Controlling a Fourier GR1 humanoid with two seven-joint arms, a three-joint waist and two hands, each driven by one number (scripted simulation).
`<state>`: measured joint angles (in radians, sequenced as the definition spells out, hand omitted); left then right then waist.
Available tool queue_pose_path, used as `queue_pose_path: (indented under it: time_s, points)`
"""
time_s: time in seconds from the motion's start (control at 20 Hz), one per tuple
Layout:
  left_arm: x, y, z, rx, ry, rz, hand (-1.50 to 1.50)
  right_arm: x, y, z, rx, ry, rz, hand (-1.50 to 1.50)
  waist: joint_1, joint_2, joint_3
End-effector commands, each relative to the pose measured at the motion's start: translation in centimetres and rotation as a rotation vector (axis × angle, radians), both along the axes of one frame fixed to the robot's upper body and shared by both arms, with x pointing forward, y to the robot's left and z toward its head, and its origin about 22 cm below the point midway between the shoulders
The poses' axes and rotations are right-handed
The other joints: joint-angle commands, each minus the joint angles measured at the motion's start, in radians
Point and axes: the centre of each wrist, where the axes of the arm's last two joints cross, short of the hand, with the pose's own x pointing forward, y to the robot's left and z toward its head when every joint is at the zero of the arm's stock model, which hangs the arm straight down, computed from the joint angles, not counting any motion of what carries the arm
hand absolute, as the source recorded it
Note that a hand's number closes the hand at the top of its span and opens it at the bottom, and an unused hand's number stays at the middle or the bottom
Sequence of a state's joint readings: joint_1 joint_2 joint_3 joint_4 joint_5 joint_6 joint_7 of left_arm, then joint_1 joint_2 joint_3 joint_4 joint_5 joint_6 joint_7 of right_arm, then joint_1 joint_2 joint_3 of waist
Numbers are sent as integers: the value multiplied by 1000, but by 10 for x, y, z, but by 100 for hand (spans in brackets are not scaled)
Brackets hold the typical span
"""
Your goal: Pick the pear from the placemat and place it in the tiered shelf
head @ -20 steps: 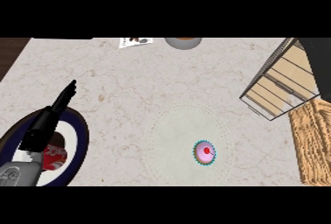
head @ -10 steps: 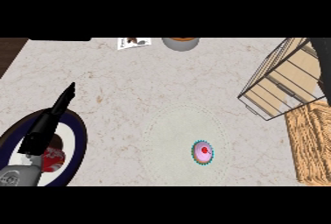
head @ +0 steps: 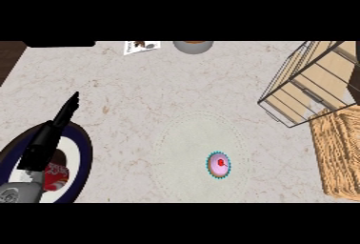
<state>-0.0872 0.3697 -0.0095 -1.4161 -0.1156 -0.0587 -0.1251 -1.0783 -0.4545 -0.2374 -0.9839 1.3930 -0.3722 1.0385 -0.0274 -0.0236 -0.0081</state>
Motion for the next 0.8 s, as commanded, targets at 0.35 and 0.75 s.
queue_pose_path:
  time_s: [0.35,0.75]
  points:
    - [-17,14,-17,-2,53,59,0,-76,7,12,255,-132,-128,-150,-68,-18,6]
    - [-31,18,-17,-1,34,57,0,-179,2,-15,263,-199,-55,-150,-68,-14,8]
